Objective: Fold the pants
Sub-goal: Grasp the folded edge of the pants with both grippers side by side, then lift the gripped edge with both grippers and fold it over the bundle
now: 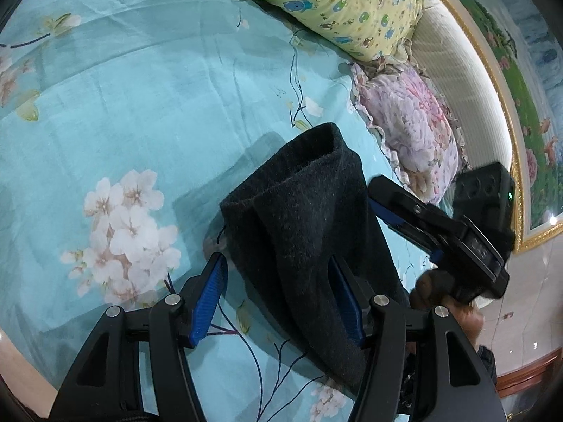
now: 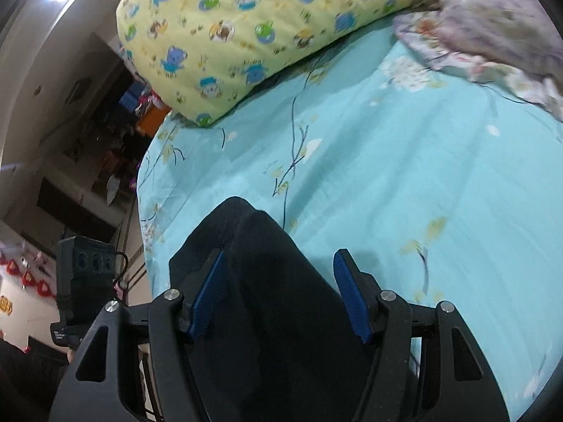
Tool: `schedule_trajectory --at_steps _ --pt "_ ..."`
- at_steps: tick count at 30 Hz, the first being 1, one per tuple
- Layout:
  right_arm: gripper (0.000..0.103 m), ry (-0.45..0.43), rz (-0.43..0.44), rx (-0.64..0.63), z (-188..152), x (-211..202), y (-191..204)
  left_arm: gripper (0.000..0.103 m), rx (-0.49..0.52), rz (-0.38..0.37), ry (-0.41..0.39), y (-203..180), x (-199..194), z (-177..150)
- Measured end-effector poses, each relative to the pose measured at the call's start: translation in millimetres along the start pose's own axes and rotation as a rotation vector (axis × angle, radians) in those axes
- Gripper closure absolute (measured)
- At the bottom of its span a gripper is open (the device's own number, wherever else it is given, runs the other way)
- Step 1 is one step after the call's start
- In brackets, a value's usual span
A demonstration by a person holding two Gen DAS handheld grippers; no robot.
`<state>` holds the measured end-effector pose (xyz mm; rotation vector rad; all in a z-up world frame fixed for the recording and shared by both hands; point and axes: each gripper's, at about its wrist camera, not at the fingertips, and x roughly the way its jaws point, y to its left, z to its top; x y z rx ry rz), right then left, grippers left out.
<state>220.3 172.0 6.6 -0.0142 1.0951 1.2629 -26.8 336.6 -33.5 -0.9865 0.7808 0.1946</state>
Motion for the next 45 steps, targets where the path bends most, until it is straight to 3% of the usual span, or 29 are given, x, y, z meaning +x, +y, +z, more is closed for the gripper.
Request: schedule_trajectory --at_steps 4,9,10,11,13,15,23,31,45 --pt "0.039 0.049 0.009 -0.039 6.8 15.8 4.3 0.043 0.004 0.008 -0.008 -0.7 0.8 0.3" --pt "0.061 0.098 -0.009 -0.097 11.1 30.5 12.7 0.046 0.017 0.029 -0.031 -4.2 3.2 0.9" --pt "0.065 0.099 -0.012 -0.104 11.0 30.8 13.7 0.050 0.025 0.038 -0.037 -5.5 3.4 0.7" --pt "0.069 0.097 -0.016 -0.108 11.1 31.0 14.4 0.063 0.036 0.050 -0.041 -6.7 3.8 0.7" --pt "0.074 0.089 -0.022 -0.116 9.6 28.1 15.1 0.071 0.062 0.064 -0.028 -8.7 6.7 1.5" --pt "0.079 0.083 -0.021 -0.118 8.7 23.9 15.9 0.074 0.054 0.052 -0.032 -8.5 4.7 2.0" --pt "0.082 0.011 -0.012 -0.112 4.7 -8.7 27.1 0.079 0.104 0.003 -0.066 -39.0 -17.6 1.0" --pt "0.084 -0.120 0.011 -0.073 -4.9 -79.8 32.2 0.081 0.201 -0.093 -0.076 -97.0 -39.3 -12.1" --pt "0.085 -0.275 -0.027 -0.002 -60.8 -183.3 14.4 0.081 0.366 -0.225 -0.004 -186.5 -39.5 -57.6"
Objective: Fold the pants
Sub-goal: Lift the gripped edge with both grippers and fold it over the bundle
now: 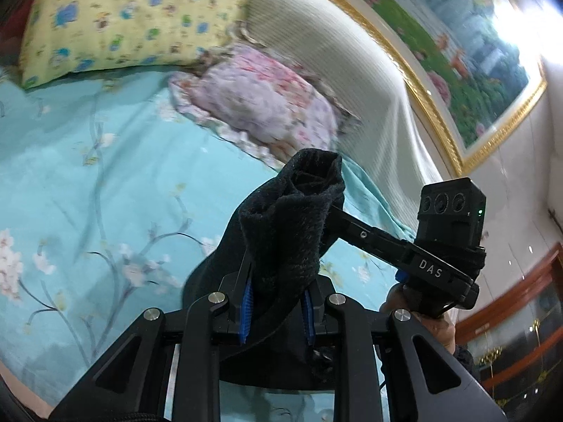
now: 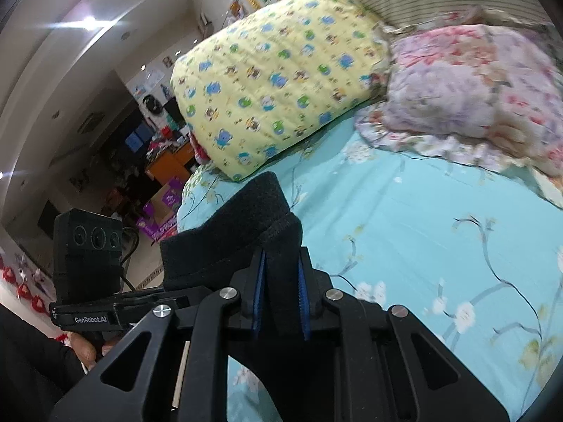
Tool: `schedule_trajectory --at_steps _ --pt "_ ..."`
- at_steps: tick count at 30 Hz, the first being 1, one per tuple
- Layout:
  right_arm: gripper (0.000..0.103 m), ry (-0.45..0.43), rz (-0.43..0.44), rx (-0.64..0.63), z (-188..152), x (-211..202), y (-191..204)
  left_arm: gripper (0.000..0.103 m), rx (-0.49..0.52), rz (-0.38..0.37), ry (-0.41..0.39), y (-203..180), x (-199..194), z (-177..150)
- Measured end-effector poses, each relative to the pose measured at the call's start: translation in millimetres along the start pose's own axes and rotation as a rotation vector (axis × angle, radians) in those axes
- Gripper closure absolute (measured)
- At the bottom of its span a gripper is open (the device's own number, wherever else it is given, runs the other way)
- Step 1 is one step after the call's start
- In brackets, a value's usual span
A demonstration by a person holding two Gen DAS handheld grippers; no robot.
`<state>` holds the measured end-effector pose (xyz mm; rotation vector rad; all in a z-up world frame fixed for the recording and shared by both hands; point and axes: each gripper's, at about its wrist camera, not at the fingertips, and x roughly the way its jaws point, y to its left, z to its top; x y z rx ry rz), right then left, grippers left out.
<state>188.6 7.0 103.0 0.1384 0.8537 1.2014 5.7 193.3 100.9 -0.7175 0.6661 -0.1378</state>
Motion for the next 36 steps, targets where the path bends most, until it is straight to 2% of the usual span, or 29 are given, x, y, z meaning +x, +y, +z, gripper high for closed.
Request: schedule_trajectory --at_steps 13,19,27,36 --pt "0.085 -0.137 -0.058 0.132 -58.0 -86.0 -39.0 0.081 0.161 -0.080 0.126 -81.7 45.0 -36.7" --pt "0.085 -0.208 -0.073 0.200 -88.8 -118.7 -58.4 0.081 0.251 -0.087 0.185 -115.9 68.8 -60.2" --pt "0.085 -0.270 -0.085 0.295 -136.7 -144.6 -84.7 0.081 0.322 -0.088 0.281 -140.2 98.8 -94.3" --pt "0.085 -0.307 -0.109 0.371 -176.9 -161.7 -108.9 0.081 0.417 -0.069 0.346 -161.8 127.0 -127.0"
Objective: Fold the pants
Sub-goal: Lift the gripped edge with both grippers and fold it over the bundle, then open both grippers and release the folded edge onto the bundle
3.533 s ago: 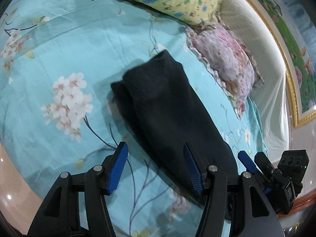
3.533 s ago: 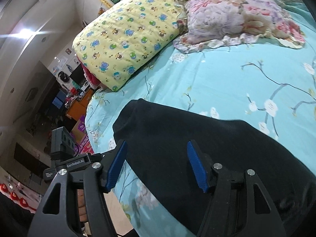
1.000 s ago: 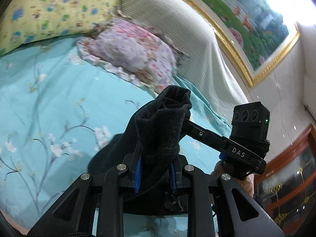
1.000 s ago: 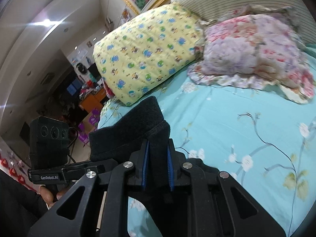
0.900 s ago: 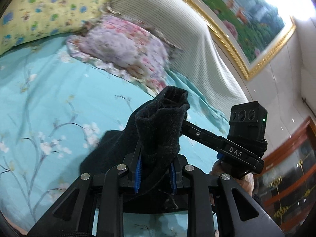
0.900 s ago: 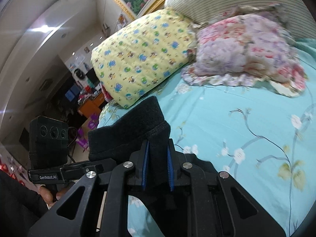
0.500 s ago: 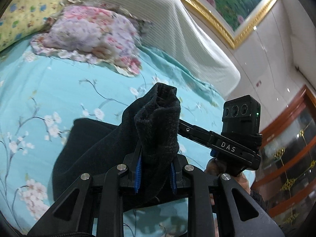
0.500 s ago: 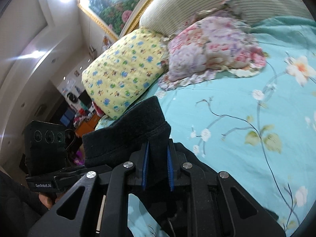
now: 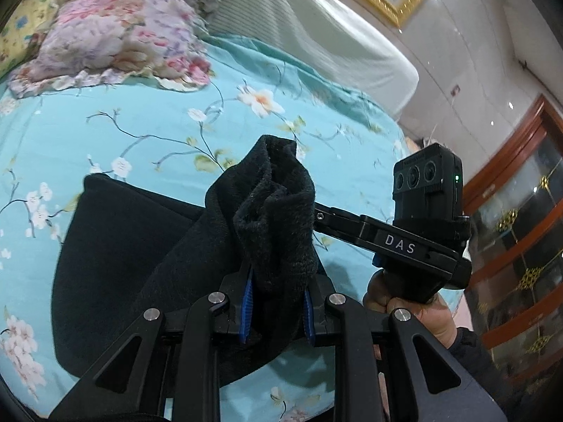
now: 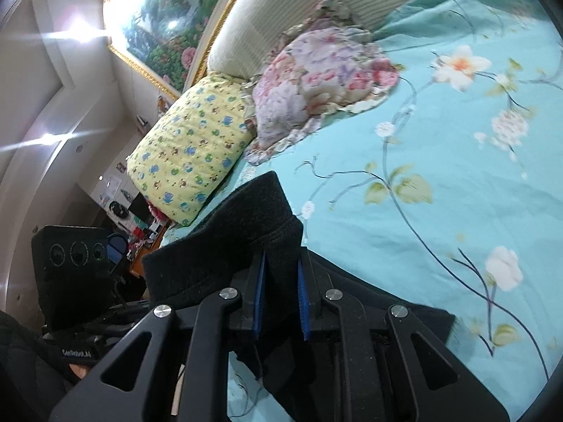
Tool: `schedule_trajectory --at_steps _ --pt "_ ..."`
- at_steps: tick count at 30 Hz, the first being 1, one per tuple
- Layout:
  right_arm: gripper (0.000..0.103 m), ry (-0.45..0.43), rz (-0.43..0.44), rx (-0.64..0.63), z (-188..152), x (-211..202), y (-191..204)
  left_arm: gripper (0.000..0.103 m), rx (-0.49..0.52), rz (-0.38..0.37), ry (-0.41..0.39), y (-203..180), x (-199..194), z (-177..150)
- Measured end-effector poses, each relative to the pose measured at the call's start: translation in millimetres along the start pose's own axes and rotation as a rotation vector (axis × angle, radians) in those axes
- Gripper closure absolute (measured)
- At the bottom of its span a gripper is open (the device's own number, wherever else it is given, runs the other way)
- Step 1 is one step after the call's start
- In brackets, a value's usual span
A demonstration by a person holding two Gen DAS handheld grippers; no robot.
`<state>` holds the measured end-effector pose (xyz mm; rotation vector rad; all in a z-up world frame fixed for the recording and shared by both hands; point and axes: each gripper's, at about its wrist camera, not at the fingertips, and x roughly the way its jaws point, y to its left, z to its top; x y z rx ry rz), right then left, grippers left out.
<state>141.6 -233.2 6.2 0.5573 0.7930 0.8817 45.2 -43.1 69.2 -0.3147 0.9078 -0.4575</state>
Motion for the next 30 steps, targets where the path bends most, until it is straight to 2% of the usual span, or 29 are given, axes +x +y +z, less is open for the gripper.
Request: schedule_trajectory --at_steps 13,16,19,21,23,25,26,30 --pt "0.085 0.000 -0.051 0.046 -18.0 -15.3 -25.6 0.079 0.069 0.020 0.049 -12.4 30.8 -9.3" --pt "0.081 0.002 -0.073 0.044 -18.7 -17.5 -25.3 0.067 0.086 0.009 0.057 -15.0 34.9 -9.2" --pt "0.080 0.009 -0.135 0.051 -20.5 -21.5 -26.7 0.052 0.097 -0.017 0.070 -16.7 36.9 -9.7" --pt "0.065 0.010 -0.168 0.073 -22.4 -25.0 -29.9 0.047 0.110 -0.034 0.081 -19.8 40.7 -11.1" --pt "0.063 0.001 -0.187 0.091 -26.6 -33.3 -32.6 0.038 0.129 -0.043 0.089 -22.8 44.1 -13.1" --pt "0.055 -0.008 -0.217 0.105 -29.4 -40.4 -33.9 0.035 0.143 -0.054 0.100 -25.3 46.4 -14.9" --pt "0.049 -0.013 -0.235 0.118 -31.5 -44.7 -34.5 0.034 0.145 -0.057 0.101 -26.1 46.4 -15.5" --pt "0.043 -0.065 -0.256 0.164 -40.1 -67.8 -36.3 0.033 0.141 -0.081 0.111 -24.7 44.6 -14.7"
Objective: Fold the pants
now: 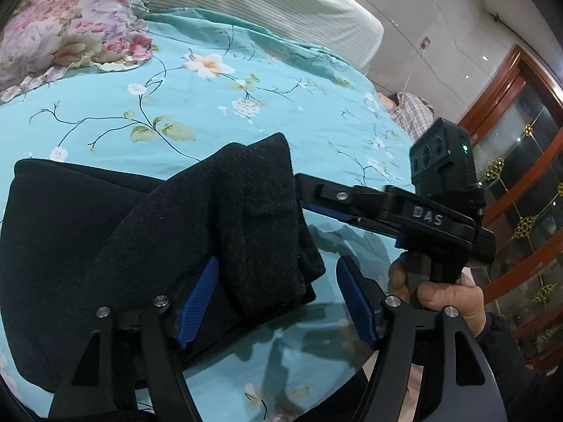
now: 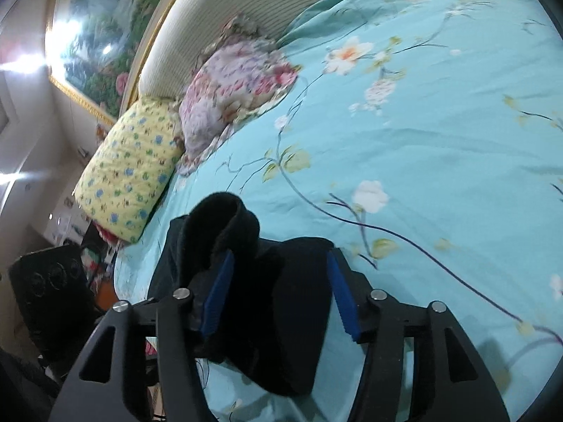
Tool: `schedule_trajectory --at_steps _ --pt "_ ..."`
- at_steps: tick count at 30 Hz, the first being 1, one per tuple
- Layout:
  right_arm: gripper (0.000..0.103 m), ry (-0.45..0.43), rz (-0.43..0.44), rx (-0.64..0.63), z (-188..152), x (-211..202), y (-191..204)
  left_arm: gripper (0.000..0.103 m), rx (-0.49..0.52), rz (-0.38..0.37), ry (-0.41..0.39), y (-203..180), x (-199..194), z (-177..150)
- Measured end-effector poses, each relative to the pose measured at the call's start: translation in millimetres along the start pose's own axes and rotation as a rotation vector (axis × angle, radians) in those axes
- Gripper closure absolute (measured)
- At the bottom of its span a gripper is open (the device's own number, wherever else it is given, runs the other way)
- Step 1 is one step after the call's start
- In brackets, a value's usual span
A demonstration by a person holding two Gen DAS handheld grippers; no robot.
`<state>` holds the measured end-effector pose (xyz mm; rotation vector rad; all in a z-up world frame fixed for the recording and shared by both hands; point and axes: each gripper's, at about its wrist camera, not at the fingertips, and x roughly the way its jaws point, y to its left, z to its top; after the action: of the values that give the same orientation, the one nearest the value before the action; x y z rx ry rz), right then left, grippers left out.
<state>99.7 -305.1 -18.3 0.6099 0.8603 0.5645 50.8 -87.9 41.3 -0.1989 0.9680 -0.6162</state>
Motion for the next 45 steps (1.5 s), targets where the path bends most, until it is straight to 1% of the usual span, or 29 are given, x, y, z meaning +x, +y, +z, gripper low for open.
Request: schedule_trajectory --at_steps 1,4,6,7,9,11,16,19,27,30,31,32,35,39,45 --pt "0.041 -0.007 -0.002 0.007 -0.5 -3.1 -0.1 0.033 -0.008 -0.009 0.002 1.8 -1.0 0.7" --pt "0.033 -0.038 0.001 0.032 -2.3 -14.9 -1.7 0.032 -0.030 -0.036 0.015 6.1 -4.8 1.0" --pt "0.027 -0.068 0.009 0.043 -4.0 -23.8 0.1 0.032 -0.032 -0.040 0.011 7.0 -8.6 0.7" --pt "0.025 -0.079 0.013 0.043 -5.0 -27.4 2.7 0.032 -0.030 -0.039 0.005 8.0 -11.6 0.8" --pt "0.019 -0.086 0.016 0.040 -6.3 -30.3 8.8 0.031 -0.031 -0.034 -0.005 9.3 -16.9 -0.2" --pt "0.018 -0.084 0.014 0.030 -8.0 -30.8 15.8 0.030 -0.035 -0.030 -0.015 11.2 -21.9 -1.0" --pt "0.016 -0.059 -0.038 0.001 -10.7 -24.2 35.2 0.029 -0.051 -0.009 -0.043 21.3 -37.0 -1.7" --pt "0.016 -0.063 -0.083 -0.033 -13.2 -21.7 47.0 0.029 -0.077 -0.007 -0.058 32.3 -44.3 -2.0" --pt "0.014 -0.037 -0.144 -0.102 -18.6 -10.8 71.3 0.029 -0.134 -0.006 -0.085 52.0 -57.8 -4.8" --pt "0.014 -0.036 -0.145 -0.108 -18.7 -9.7 76.4 0.028 -0.136 0.003 -0.102 54.8 -64.4 -5.9" --pt "0.014 -0.037 -0.151 -0.111 -18.6 -9.7 78.5 0.027 -0.137 0.009 -0.108 55.8 -66.2 -6.1" --pt "0.013 -0.039 -0.159 -0.113 -19.3 -9.5 81.0 0.025 -0.140 0.022 -0.117 57.3 -69.1 -6.5" --pt "0.009 -0.043 -0.186 -0.121 -19.8 -8.7 86.1 0.024 -0.163 0.037 -0.139 67.1 -76.7 -6.4" --pt "0.007 -0.051 -0.213 -0.115 -20.7 -7.5 90.1 0.024 -0.218 0.061 -0.161 88.7 -85.8 -5.9" --pt "0.007 -0.045 -0.245 -0.076 -24.2 -2.6 86.5 0.024 -0.286 0.101 -0.181 119.3 -93.5 -8.7"
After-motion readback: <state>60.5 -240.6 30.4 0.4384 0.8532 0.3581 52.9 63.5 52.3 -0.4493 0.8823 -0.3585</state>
